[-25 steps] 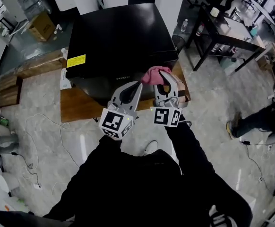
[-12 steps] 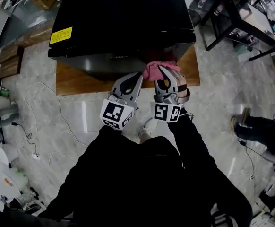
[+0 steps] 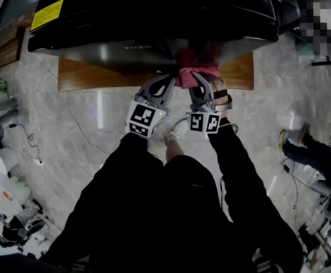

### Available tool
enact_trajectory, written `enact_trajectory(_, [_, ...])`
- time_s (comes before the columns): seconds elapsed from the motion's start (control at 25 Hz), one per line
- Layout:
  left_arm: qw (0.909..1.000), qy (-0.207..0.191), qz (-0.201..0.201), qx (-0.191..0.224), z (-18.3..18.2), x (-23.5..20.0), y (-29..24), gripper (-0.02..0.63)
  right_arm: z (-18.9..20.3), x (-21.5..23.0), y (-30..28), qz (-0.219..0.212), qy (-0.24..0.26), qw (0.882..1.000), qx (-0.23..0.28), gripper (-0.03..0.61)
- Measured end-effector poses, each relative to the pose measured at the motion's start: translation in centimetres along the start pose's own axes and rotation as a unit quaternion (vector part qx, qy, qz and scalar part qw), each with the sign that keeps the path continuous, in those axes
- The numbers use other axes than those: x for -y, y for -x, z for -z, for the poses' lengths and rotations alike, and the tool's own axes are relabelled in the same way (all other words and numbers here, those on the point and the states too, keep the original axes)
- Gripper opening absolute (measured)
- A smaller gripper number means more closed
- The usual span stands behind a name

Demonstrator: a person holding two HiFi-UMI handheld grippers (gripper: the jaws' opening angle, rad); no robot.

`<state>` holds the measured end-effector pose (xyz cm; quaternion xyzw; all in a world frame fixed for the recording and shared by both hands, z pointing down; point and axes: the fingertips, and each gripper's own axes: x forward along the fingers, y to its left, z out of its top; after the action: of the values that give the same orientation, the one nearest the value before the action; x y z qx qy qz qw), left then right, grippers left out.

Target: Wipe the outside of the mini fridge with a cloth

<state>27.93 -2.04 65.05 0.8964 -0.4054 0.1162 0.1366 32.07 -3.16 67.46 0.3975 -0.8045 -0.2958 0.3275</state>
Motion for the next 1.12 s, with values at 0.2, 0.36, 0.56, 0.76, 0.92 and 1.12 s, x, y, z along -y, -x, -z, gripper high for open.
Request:
enact_trajectory(0.2, [0.9985,0.016,-0.004,-0.052,5.8,-0.7,-2.8,0.006,4.2,-5.0,-1.8,-0.063,0.009,0.998,-0.015,0.074])
enact_trajectory(0.36, [0.9964,0.028,-0.006,-0.080,8.8,-0.5,-4.0,0.006,8.8,-9.4,-3.5,-0.129,0.003,0.990,-0.052,0.074])
enact_trajectory(0.56, [0.9957,0.034,-0.010,-0.086,9.2,-0.2,-3.3,0.006,10.0,-10.7,-3.9,-0.142,0.004,0.988,-0.059,0.074])
enact_trajectory(0.76, [0.9969,0.054,-0.003,-0.057,5.9,0.4,-0.8,0.006,6.6,-8.9,-2.3,-0.145,-0.026,0.988,-0.048,0.078])
enact_trajectory(0.92, [0.9992,0.029,0.018,-0.020,0.3,2.1,2.3,0.006,0.9,-3.8,0.8,-0.117,-0.065,0.991,-0.007,0.078])
enact_trajectory(1.12, [0.9997,0.012,0.015,0.016,-7.6,3.7,7.2,0.006,-6.8,3.5,5.6,-0.093,-0.123,0.987,0.045,0.078])
